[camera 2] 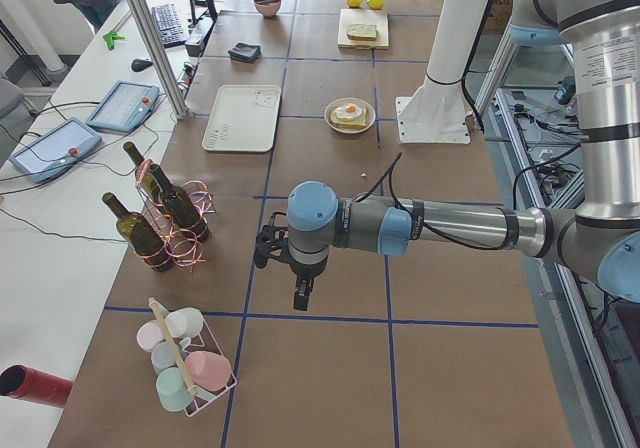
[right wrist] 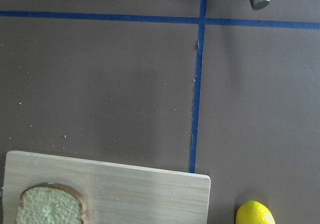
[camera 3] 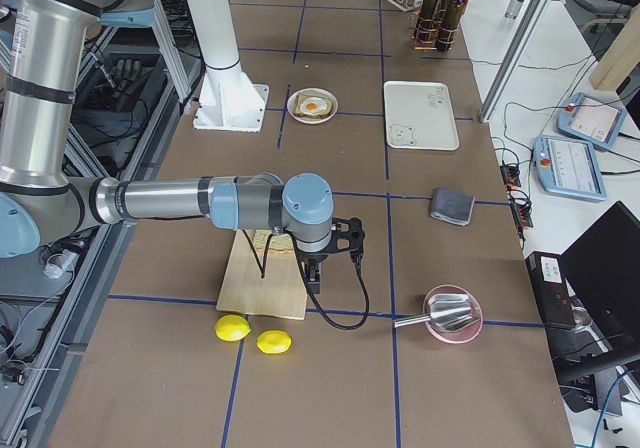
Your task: Make sandwich and place on tray
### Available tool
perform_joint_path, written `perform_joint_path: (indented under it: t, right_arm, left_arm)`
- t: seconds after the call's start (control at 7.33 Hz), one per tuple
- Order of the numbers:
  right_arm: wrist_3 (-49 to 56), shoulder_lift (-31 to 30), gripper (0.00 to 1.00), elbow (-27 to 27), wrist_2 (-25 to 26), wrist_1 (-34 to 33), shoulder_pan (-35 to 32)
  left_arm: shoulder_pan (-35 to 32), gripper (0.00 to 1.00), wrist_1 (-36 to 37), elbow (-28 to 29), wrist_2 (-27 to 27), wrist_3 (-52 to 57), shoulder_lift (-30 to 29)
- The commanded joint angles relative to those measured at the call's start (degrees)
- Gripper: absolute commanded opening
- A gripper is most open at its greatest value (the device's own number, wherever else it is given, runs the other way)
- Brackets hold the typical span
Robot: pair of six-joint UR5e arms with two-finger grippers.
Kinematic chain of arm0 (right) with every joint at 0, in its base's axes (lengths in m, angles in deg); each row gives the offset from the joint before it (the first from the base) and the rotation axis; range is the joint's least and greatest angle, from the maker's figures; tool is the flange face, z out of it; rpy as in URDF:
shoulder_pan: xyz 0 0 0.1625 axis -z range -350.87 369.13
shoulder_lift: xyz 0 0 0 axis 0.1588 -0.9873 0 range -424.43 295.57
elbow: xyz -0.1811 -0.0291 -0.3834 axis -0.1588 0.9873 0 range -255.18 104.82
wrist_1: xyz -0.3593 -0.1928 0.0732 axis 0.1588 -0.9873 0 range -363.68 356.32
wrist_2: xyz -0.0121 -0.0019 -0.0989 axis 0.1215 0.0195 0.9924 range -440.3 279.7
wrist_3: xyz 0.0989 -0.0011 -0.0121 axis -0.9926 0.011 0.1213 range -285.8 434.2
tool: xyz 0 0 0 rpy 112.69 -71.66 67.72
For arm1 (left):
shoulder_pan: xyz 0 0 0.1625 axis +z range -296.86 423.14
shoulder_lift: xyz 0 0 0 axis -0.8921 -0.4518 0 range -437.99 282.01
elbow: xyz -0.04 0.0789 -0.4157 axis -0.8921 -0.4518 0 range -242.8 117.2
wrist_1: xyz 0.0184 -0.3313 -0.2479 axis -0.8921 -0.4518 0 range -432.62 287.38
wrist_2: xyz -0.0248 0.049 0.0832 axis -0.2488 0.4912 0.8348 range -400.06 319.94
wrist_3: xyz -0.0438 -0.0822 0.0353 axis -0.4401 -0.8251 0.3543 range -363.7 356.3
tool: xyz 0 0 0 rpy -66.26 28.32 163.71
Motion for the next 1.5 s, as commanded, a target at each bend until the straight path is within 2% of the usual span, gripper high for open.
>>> perform_joint_path:
  t: [0.0,0.14,0.41,0.55,0.68,0.82,0.95,1.09,1.23,1.36]
  right_arm:
    - [-2.71,-2.94,1.0,-0.17,-0.92,15.43,1.69]
    - [-14.39,-4.79,1.0,-0.16,-1.19,21.08,6.31]
    - [-36.47,-8.12,1.0,3.16,0.21,41.15,15.29]
    - [-43.01,-9.19,1.0,6.75,1.0,51.27,18.46]
    - [-49.34,-9.63,0.98,10.35,3.36,59.89,22.75]
    - [-55.76,-9.64,0.95,13.09,8.34,66.85,29.58]
    - [-63.39,-9.73,0.92,13.29,14.13,71.71,37.05]
    - [-65.21,-10.42,0.9,13.2,19.06,73.67,43.12]
    - [-65.31,-10.6,0.79,13.2,19.72,73.95,44.75]
    - [-65.31,-11.82,0.63,13.2,19.73,74.74,45.12]
  left_arm:
    - [0.03,1.0,0.0,0.04,-0.06,0.0,-0.03]
    - [0.03,1.0,-0.09,0.04,-0.06,0.0,-0.03]
    - [0.03,1.0,-0.09,0.04,-0.15,0.0,-0.11]
    - [0.03,1.0,-1.48,0.04,-0.15,0.0,-0.03]
    - [0.03,1.0,-2.45,0.31,-0.15,-0.09,-0.03]
    - [0.03,1.0,-2.46,0.31,-0.15,0.0,-0.03]
    - [0.03,1.0,-2.46,0.31,-0.15,0.0,-0.03]
    - [0.03,1.0,-2.55,0.31,-0.15,0.0,-0.03]
    - [0.03,1.0,-2.55,0.31,-0.23,0.0,-0.03]
    - [0.03,1.0,-2.55,0.31,-0.24,0.0,-0.03]
